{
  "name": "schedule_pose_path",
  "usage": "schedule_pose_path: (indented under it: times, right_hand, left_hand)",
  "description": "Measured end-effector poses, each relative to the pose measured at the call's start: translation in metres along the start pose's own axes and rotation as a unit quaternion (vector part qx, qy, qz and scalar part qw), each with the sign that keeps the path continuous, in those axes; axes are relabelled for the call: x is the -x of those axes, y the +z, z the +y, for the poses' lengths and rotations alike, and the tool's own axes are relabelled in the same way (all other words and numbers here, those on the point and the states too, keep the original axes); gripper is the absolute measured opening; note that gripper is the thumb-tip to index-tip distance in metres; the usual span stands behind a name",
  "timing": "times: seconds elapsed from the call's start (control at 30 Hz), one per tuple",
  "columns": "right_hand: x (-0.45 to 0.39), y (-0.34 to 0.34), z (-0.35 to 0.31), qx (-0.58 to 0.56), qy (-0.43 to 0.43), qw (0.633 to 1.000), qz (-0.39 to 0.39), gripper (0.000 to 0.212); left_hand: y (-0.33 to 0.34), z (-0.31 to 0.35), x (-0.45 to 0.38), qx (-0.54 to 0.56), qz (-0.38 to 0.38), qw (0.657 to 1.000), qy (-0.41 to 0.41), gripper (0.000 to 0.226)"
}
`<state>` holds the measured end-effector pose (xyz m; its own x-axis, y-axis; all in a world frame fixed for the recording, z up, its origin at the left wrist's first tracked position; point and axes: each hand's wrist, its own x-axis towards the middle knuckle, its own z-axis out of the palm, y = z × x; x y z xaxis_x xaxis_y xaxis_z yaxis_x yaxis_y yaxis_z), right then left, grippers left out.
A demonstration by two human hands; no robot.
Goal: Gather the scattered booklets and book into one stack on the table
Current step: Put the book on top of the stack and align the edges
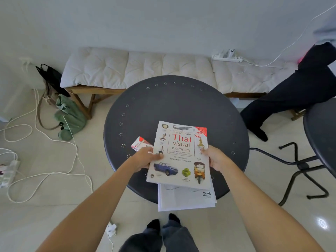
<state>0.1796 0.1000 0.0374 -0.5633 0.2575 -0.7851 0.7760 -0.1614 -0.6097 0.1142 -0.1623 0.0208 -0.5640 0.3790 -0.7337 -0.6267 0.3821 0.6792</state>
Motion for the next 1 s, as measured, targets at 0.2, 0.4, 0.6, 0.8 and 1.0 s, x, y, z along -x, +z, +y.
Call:
schedule_pose_path:
  times: [0.2, 0.4, 0.6, 0.8, 1.0]
  right_hand:
    - [-0.001, -0.003, 0.026, 0.105, -0.035, 0.991, 0.07, 0.028]
    - [-0.005, 0.007, 0.059, 0.179, -0.073, 0.97, 0.148, 0.039]
    - [-0.003, 0.018, 0.067, 0.212, -0.133, 0.946, 0.206, 0.039]
    - [0.004, 0.023, 0.065, 0.294, -0.065, 0.918, 0.257, 0.057]
    - [0.005, 0.019, 0.068, 0.218, 0.009, 0.95, 0.222, 0.067]
  left_hand:
    - [0.042, -0.035, 0.006, -0.001, 0.014, 1.0, -0.009, 0.014]
    - [0.056, -0.061, 0.005, -0.122, 0.128, 0.984, -0.016, 0.026]
    - [0.062, -0.064, 0.003, -0.209, 0.183, 0.96, -0.028, 0.039]
    - [0.065, -0.057, -0.001, -0.313, 0.207, 0.925, -0.055, 0.057]
    - [0.066, -0.049, -0.004, -0.194, 0.22, 0.954, -0.056, 0.077]
